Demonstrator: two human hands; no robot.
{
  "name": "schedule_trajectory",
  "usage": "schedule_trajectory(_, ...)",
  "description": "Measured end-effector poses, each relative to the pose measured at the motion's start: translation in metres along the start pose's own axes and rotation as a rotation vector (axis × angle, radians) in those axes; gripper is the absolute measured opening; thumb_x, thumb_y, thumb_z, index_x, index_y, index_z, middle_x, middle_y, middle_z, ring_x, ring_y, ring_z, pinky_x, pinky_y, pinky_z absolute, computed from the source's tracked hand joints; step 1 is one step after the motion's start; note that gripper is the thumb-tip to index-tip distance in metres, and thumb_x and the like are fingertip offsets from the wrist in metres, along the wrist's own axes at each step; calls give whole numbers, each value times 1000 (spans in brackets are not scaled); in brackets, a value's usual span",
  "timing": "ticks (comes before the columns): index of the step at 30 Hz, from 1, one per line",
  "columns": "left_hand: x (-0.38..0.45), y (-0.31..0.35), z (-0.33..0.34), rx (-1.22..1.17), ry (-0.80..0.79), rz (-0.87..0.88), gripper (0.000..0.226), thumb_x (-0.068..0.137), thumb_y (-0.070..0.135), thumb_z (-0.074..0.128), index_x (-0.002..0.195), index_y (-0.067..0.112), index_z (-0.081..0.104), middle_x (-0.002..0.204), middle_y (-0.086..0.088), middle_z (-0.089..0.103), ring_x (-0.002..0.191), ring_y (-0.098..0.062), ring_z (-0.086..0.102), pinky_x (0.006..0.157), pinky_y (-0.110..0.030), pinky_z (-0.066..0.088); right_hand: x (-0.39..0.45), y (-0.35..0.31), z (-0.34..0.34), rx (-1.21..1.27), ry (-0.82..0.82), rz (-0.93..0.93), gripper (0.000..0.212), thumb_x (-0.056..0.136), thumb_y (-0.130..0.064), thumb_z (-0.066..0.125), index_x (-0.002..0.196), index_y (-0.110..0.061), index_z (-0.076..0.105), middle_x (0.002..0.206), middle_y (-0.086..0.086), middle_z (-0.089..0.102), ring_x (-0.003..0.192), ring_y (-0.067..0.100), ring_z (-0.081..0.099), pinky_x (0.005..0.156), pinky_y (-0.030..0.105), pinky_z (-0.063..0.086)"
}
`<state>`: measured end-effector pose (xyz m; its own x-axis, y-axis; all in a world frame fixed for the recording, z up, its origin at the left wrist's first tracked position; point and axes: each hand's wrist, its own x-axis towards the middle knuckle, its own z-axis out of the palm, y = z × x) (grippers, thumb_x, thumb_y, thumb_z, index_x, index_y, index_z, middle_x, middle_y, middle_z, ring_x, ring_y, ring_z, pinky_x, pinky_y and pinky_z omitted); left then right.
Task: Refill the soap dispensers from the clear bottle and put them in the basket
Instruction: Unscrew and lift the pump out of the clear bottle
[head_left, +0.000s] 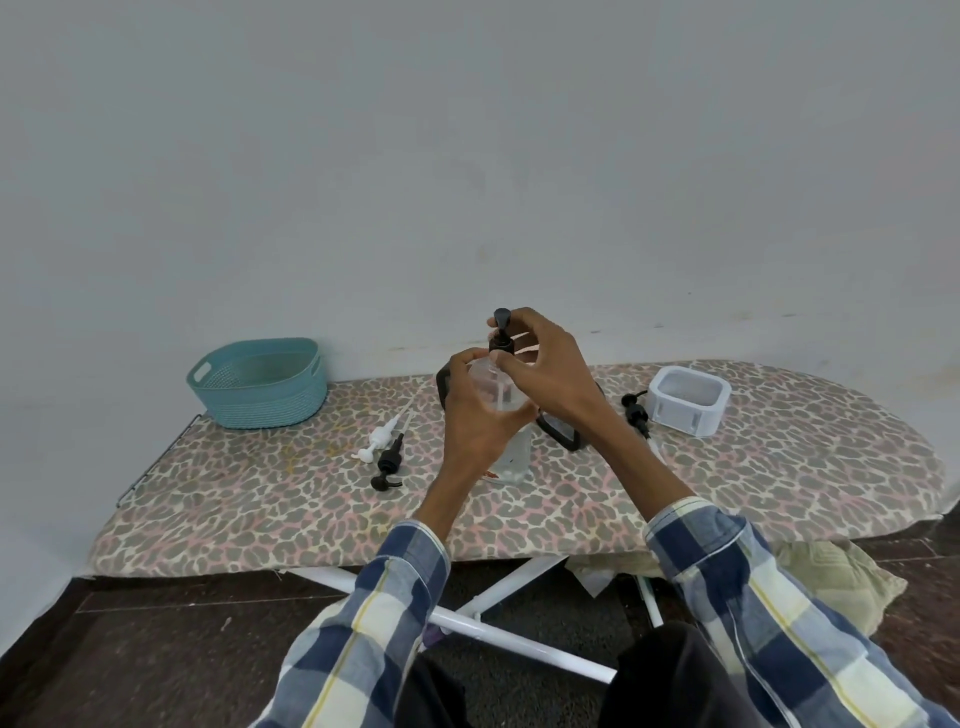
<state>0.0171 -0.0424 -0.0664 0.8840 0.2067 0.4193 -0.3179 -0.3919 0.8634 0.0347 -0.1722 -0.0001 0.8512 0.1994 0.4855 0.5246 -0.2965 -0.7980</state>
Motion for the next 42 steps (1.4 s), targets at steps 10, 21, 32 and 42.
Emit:
schedule_trajectory(10, 11, 6, -24, 205, -141, 138, 79, 70, 23, 94, 131, 32, 44, 116, 6, 68, 94, -1, 68, 74, -27, 58, -4, 11, -9, 101, 84, 29, 29, 82, -14, 90, 104, -11, 72, 97, 1, 77, 89, 9, 75, 81, 19, 58)
schedule_trajectory(21, 10, -1, -17, 190, -84, 131, 78, 67, 32, 91, 131, 36, 45, 116, 6, 68, 98, -12, 70, 78, -39, 61, -4, 29, 2, 165, 149, 146, 43, 82, -18, 92, 122, -14, 75, 105, -3, 80, 96, 6, 75, 87, 21, 60)
schedule_trajectory(32, 11, 4, -26, 183, -58, 166, 77, 65, 47, 90, 128, 28, 50, 124, 5, 57, 104, -13, 64, 84, -41, 60, -1, 21, 4, 6, 128, 171, 42, 83, -38, 90, 116, -18, 74, 101, -7, 76, 88, 5, 73, 77, 22, 57)
schedule_trajectory(42, 15, 24, -22, 222, -63, 141, 46, 67, 56, 78, 99, 25, 68, 94, 9, 74, 86, -5, 70, 70, -24, 52, -12, 20, 1, 79, 106, 60, 38, 87, -30, 88, 120, -18, 75, 103, -8, 79, 92, 5, 75, 78, 17, 58)
